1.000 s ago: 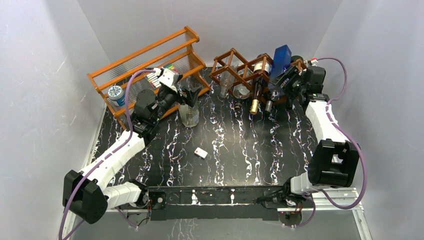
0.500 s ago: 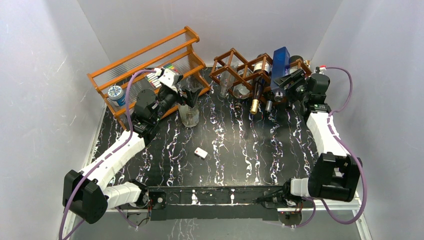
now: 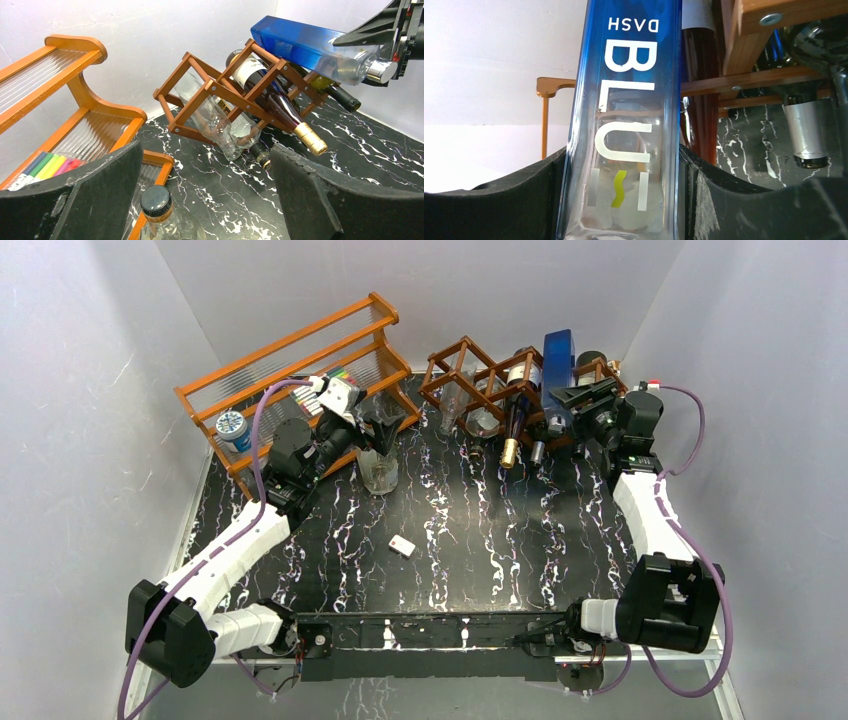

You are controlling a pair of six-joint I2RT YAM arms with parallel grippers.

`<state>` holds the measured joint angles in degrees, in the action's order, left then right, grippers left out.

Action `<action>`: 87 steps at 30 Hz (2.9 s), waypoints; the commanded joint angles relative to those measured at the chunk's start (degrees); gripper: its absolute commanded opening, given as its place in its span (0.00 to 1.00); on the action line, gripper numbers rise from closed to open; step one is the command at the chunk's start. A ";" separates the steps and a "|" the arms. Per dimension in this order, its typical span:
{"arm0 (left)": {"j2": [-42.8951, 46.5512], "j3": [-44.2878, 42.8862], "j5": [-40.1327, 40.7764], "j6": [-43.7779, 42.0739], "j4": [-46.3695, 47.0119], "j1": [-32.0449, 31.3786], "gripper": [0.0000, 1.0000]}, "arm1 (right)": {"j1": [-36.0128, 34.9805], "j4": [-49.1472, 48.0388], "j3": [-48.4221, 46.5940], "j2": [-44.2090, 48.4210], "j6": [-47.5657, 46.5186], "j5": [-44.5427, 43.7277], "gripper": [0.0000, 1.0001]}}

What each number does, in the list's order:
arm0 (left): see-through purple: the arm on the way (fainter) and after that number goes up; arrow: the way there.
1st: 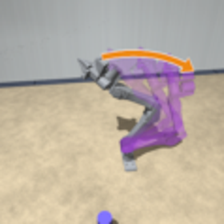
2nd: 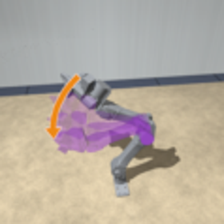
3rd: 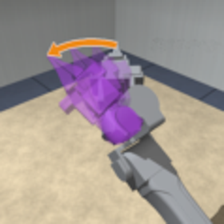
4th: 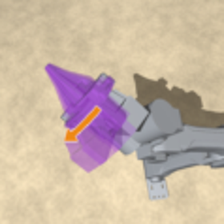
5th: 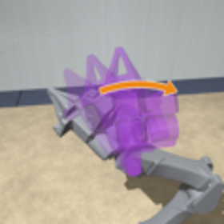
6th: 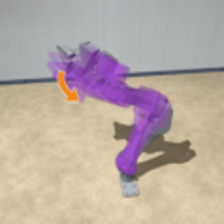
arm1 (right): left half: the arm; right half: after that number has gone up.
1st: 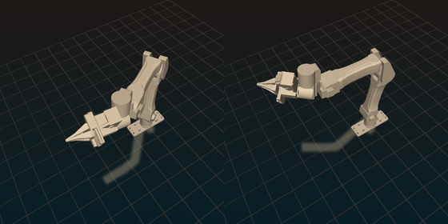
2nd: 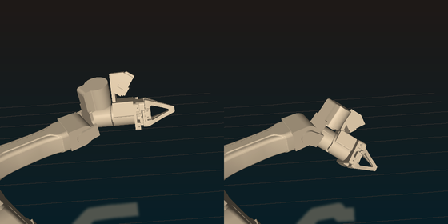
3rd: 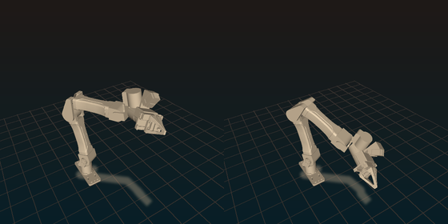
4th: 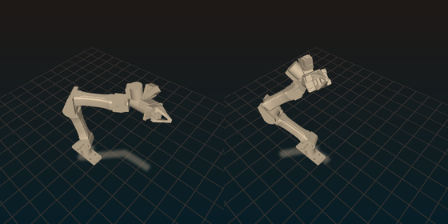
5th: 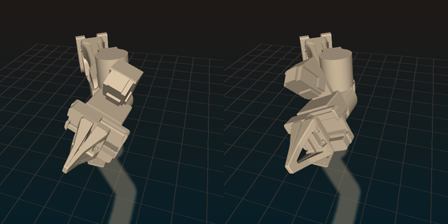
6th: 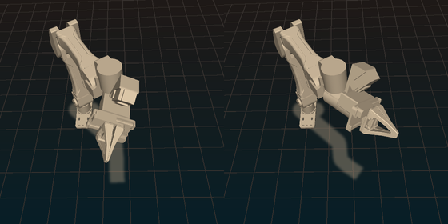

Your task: Take the wine bottle off the wine rack

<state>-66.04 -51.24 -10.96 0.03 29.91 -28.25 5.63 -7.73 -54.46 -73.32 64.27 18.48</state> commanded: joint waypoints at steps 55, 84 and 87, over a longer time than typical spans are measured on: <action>7.88 -6.89 -25.87 7.60 -26.06 -7.10 0.98 | -24.40 43.84 -14.79 18.36 -12.00 26.04 0.00; -23.46 -26.22 -27.41 -38.71 -50.51 -29.67 0.98 | -25.84 40.37 6.70 20.90 -23.27 27.75 0.00; -25.70 -28.13 -29.06 -38.94 -53.18 -29.93 0.98 | -25.86 42.62 5.59 20.93 -24.76 26.17 0.00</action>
<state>-90.83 -75.57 -35.00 -35.33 -17.47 -57.60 -20.12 39.46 -43.92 -53.65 43.46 38.70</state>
